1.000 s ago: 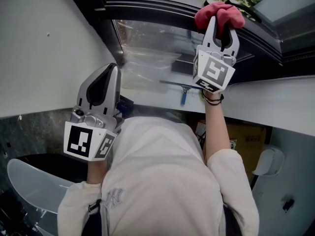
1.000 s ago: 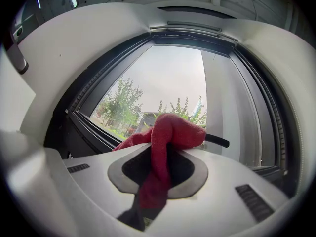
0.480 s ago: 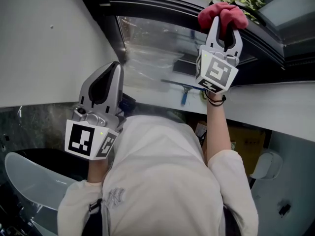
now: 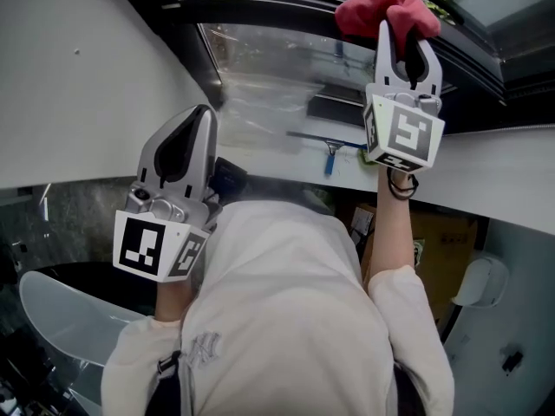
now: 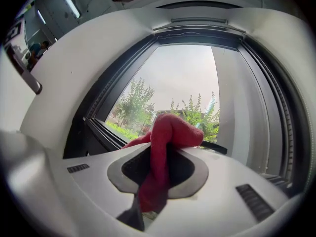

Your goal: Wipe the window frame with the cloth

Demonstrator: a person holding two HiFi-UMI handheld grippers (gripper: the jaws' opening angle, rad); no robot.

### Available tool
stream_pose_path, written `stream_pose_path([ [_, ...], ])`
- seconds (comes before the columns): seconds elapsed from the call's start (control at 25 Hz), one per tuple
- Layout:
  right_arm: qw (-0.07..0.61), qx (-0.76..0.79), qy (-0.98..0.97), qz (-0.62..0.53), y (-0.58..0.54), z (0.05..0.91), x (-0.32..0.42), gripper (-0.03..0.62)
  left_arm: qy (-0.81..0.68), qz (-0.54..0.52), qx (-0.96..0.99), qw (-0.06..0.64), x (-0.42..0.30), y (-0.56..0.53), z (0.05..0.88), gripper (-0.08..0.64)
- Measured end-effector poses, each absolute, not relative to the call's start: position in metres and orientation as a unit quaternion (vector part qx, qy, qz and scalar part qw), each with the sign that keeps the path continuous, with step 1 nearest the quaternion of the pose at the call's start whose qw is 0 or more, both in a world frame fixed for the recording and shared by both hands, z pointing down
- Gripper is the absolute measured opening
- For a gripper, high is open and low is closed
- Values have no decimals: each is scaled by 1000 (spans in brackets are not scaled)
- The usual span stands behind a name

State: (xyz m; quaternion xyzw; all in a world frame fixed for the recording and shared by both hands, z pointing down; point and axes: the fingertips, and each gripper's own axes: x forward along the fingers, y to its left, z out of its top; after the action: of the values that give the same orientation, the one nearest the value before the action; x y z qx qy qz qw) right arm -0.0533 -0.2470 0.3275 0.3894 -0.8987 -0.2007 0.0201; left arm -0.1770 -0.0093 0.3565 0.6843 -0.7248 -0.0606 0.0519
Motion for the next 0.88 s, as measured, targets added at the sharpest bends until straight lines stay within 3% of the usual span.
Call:
stream_pose_path([
  [0.32,6,349,-924,-158,-182,325,-1,89,-714,-43,696,60,-169,-14,366,8],
  [0.88,112,309,-943,-47,-91,425,57,87,-709,0,702,64,-151,-12,388,8],
])
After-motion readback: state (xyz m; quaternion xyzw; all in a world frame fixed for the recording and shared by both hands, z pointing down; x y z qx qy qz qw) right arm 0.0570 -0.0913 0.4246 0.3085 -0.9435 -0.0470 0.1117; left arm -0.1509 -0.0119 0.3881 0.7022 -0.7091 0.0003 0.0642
